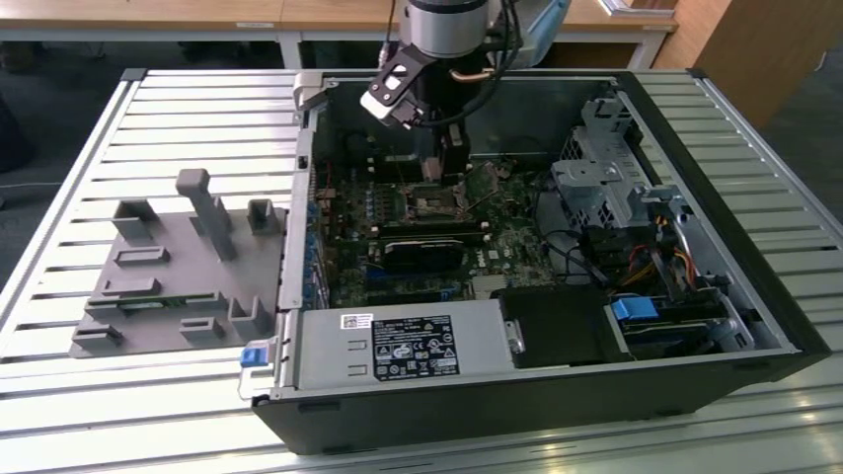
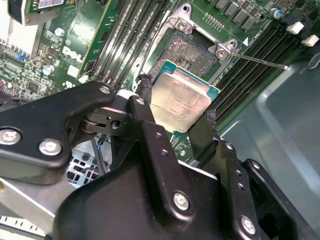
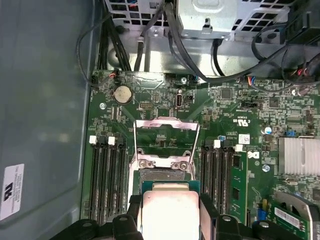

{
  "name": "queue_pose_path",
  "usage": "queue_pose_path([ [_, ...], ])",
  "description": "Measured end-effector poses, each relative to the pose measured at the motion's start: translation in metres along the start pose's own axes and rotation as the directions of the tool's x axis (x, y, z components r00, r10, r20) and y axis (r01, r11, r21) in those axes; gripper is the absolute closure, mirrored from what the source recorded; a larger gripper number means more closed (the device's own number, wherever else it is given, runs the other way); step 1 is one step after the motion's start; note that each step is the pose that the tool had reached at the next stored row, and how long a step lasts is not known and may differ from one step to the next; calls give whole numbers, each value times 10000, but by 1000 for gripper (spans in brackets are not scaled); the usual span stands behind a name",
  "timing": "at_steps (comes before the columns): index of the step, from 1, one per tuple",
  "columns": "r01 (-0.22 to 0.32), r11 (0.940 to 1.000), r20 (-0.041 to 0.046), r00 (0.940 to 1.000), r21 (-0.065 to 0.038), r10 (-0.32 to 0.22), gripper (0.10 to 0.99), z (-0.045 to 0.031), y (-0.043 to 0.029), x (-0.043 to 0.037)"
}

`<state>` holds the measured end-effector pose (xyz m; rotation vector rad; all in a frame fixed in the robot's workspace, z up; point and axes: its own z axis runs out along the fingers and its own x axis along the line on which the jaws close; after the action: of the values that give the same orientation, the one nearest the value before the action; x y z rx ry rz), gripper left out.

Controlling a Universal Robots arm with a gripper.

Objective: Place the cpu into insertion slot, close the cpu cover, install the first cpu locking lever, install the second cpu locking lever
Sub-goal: 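Place the cpu into insertion slot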

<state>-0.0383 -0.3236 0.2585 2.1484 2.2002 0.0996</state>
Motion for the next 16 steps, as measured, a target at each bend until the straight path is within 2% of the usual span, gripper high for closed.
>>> queue_pose_path([
  [6,1,10000,3,10000,0,-1,545,105,-13,7],
  [11,-2,10000,4,10000,-1,2,545,148,-25,8],
  [16,0,10000,4,10000,-1,0,545,234,-33,9],
])
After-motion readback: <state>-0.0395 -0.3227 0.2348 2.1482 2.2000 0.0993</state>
